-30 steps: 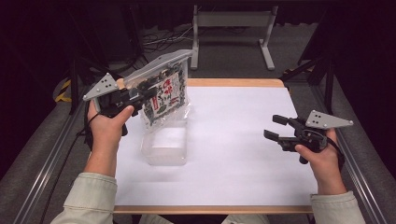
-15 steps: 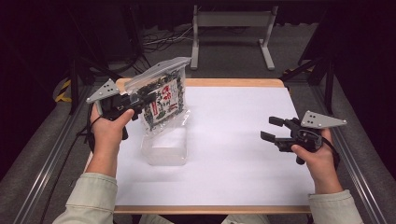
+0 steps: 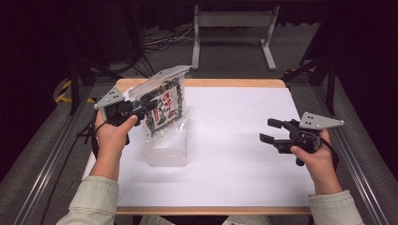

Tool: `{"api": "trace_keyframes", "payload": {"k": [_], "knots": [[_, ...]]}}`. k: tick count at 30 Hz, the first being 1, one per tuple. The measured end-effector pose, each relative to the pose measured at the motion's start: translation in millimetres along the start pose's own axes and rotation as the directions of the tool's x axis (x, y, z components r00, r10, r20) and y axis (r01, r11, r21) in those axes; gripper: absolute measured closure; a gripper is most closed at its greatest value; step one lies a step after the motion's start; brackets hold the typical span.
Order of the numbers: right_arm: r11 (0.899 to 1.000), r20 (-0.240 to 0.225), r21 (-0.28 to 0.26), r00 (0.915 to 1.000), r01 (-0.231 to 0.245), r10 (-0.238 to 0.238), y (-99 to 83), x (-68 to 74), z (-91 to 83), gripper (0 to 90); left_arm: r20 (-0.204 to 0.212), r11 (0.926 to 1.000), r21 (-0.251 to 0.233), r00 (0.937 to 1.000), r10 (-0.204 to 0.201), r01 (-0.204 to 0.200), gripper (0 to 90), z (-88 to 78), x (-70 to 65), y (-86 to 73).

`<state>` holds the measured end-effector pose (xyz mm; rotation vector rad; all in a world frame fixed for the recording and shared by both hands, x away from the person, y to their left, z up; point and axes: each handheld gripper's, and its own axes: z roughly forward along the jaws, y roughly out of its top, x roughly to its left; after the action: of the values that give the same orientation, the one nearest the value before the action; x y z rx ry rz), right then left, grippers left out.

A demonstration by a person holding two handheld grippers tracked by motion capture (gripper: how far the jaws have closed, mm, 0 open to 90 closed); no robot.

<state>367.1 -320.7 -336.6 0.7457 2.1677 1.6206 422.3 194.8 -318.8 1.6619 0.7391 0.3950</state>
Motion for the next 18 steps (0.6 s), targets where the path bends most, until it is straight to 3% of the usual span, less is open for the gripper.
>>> {"api": "trace_keyframes", "payload": {"k": [4,8,18], "knots": [[1.0,-0.006,0.0,1.0,0.0,0.0,-0.3,0.4,0.9,32.3,0.0,1.0,-0.003,1.0,0.009,-0.009,72.1,1.2,0.1,-3.3],[1.0,-0.009,0.003,0.9999,-0.004,0.004,-1.0,0.3,1.6,32.3,-0.014,0.9988,0.047,0.9998,0.017,-0.017,72.1,6.5,0.7,-12.2],[1.0,-0.011,0.011,0.9999,-0.009,0.009,-2.8,-0.5,3.5,32.3,-0.002,0.9996,0.026,0.9999,0.011,-0.011,72.1,9.8,0.5,-19.8]]}}
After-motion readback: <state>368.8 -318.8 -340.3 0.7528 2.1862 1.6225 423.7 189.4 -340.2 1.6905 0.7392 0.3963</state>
